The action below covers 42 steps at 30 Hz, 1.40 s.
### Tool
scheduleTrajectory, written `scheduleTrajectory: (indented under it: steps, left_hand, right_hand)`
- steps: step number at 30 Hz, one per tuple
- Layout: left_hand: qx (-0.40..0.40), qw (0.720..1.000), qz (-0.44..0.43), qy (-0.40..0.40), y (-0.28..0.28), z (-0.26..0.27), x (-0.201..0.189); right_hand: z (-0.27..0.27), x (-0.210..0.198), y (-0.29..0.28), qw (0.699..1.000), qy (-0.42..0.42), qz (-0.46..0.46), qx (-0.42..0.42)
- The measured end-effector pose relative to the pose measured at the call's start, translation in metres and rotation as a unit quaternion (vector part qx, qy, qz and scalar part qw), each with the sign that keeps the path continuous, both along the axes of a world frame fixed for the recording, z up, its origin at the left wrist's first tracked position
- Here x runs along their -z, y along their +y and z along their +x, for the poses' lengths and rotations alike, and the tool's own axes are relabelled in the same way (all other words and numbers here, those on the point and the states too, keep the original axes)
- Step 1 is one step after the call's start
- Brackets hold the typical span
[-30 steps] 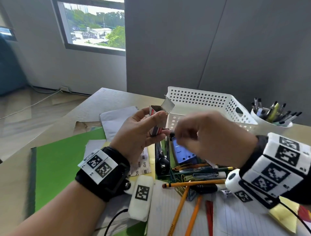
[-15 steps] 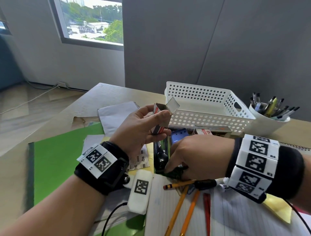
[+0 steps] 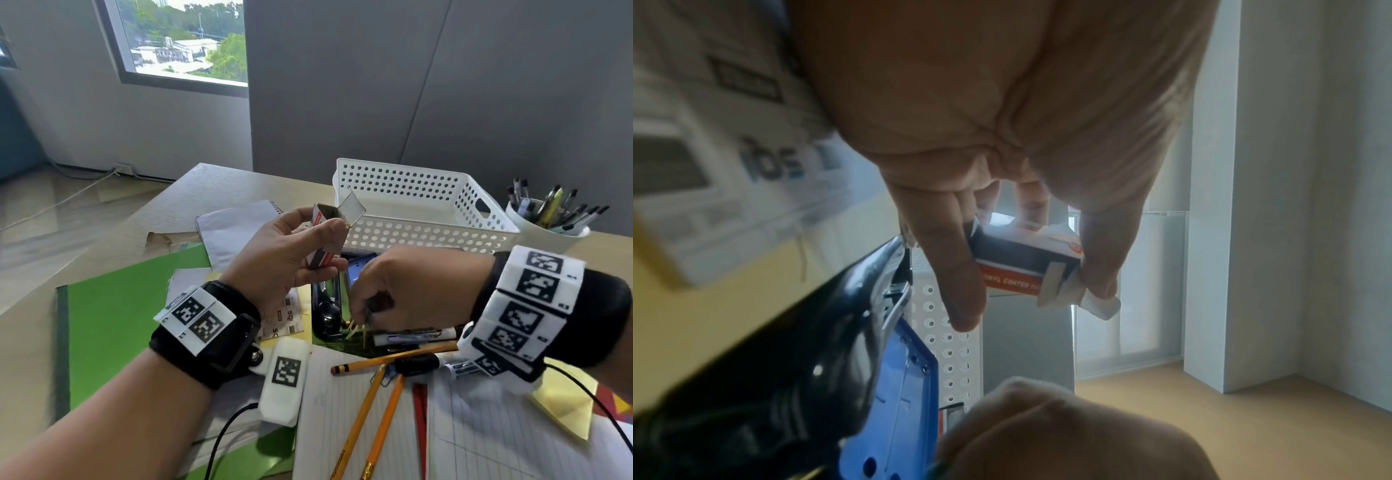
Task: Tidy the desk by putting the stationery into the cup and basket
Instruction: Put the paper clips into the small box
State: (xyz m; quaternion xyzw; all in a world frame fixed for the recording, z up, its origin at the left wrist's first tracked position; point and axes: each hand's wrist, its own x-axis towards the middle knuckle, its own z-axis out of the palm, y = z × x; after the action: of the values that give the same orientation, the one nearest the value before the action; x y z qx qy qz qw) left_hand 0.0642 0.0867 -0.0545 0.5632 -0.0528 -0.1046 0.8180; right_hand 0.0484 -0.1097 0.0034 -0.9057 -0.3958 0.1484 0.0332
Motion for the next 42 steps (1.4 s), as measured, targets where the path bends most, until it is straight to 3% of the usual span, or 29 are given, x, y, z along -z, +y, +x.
scheduleTrajectory:
  steps: [6, 12, 14, 17, 19, 26, 34, 40, 42]
  left_hand:
    - [0.028, 0.999, 0.023, 0.006, -0.001, 0.001, 0.002]
    - [0.087, 0.993, 0.081, 0.001, -0.004, -0.001, 0.004]
    - [0.089, 0.992, 0.084, 0.002, -0.004, 0.0, 0.004]
    - [0.086, 0.992, 0.087, -0.002, -0.003, -0.002, 0.004]
    - [0.086, 0.991, 0.099, -0.008, -0.003, -0.002, 0.005]
    - [0.091, 0.989, 0.116, -0.019, -0.003, -0.003, 0.003]
    - [0.096, 0.99, 0.103, -0.007, -0.002, -0.002, 0.003]
    - [0.099, 0.993, 0.063, 0.0, -0.001, -0.003, 0.001]
    - [0.104, 0.994, 0.037, 0.001, 0.0, -0.003, 0.001]
  right_hand:
    - [0.004, -0.042, -0.021, 0.988, -0.017, 0.122, 0.09]
    - [0.0, -0.088, -0.015, 0.958, -0.002, 0.273, 0.085]
    - [0.008, -0.082, -0.007, 0.964, -0.041, 0.245, 0.097]
    - [0.019, -0.068, 0.006, 0.983, -0.099, 0.096, 0.124]
    - [0.024, -0.061, 0.012, 0.983, -0.114, 0.049, 0.136]
    - [0.031, -0.049, 0.021, 0.982, -0.076, 0.058, 0.165]
    - [0.035, -0.057, 0.011, 0.971, -0.033, 0.162, 0.176]
    - [0.032, -0.05, 0.008, 0.984, -0.078, 0.074, 0.14]
    - [0.032, -0.05, 0.008, 0.982, -0.089, 0.084, 0.144]
